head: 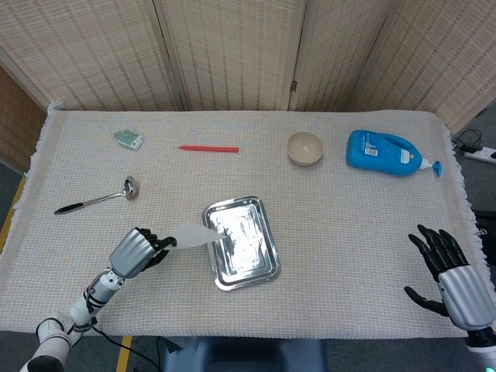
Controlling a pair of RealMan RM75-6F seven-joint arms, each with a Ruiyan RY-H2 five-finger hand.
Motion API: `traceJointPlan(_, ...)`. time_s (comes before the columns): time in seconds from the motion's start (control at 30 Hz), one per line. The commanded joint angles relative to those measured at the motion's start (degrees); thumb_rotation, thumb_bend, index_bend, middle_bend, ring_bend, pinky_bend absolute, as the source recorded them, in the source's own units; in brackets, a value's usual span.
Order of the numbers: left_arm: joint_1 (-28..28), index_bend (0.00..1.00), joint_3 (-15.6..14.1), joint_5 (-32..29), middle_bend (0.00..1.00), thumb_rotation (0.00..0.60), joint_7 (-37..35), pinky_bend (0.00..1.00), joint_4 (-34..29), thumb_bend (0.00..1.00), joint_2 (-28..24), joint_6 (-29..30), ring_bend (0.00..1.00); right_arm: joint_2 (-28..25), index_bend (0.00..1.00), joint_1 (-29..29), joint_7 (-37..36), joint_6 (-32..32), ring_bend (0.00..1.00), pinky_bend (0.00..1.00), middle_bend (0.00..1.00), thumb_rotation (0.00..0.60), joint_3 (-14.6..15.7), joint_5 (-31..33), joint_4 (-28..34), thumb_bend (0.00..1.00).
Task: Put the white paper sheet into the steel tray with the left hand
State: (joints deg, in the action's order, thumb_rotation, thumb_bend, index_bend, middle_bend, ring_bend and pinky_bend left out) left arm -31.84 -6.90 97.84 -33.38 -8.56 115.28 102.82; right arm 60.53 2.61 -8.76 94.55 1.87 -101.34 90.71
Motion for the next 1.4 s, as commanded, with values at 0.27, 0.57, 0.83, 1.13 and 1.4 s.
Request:
traceJointPlan(0.27, -5.6, 0.52, -1.0, 2.1, 1.0, 0.6, 6.1, 1.0, -2.1, 0.62, 0.6, 0.8, 1.0, -1.2, 0.0, -0.8, -2.8, 2.4, 0.0, 0.0, 0.0, 0.6, 0.0, -0.7, -0.2, 0.24)
traceJointPlan(0.57, -13.9, 0.52, 0.6, 2.2, 1.0, 0.6, 10.1, 1.0, -2.5, 0.62, 1.7, 1.5, 1.0, -1.6, 0.0, -0.7, -3.7, 1.7, 0.0, 0.0, 0.0, 0.6, -0.3, 0.4, -0.2, 0.24)
traceJointPlan(0.83, -18.1, 0.52, 1.3, 2.4, 1.0, 0.6, 12.6, 1.0, -4.1, 0.62, 3.9, 1.6, 1.0, -2.5, 0.0, -1.2, -5.7, 2.6, 0.0, 0.0, 0.0, 0.6, -0.6, 1.0, -0.3, 0.24)
traceJointPlan(1.13, -12.8, 0.5, -4.4, 6.2, 1.0, 0.6, 15.1, 1.0, -0.4, 0.62, 8.7, -5.3, 1.0, -3.3, 0.0, -2.3, -8.1, 5.7, 0.0, 0.0, 0.0, 0.6, -0.4, -0.5, -0.7, 0.24)
traceJointPlan(1.4, -11.2, 0.45, -5.5, 6.4, 1.0, 0.6, 14.2, 1.0, 1.2, 0.62, 10.7, -10.0, 1.0, -3.7, 0.0, -2.7, -10.0, 6.7, 0.0, 0.0, 0.0, 0.6, -1.0, 0.3, -1.0, 0.24)
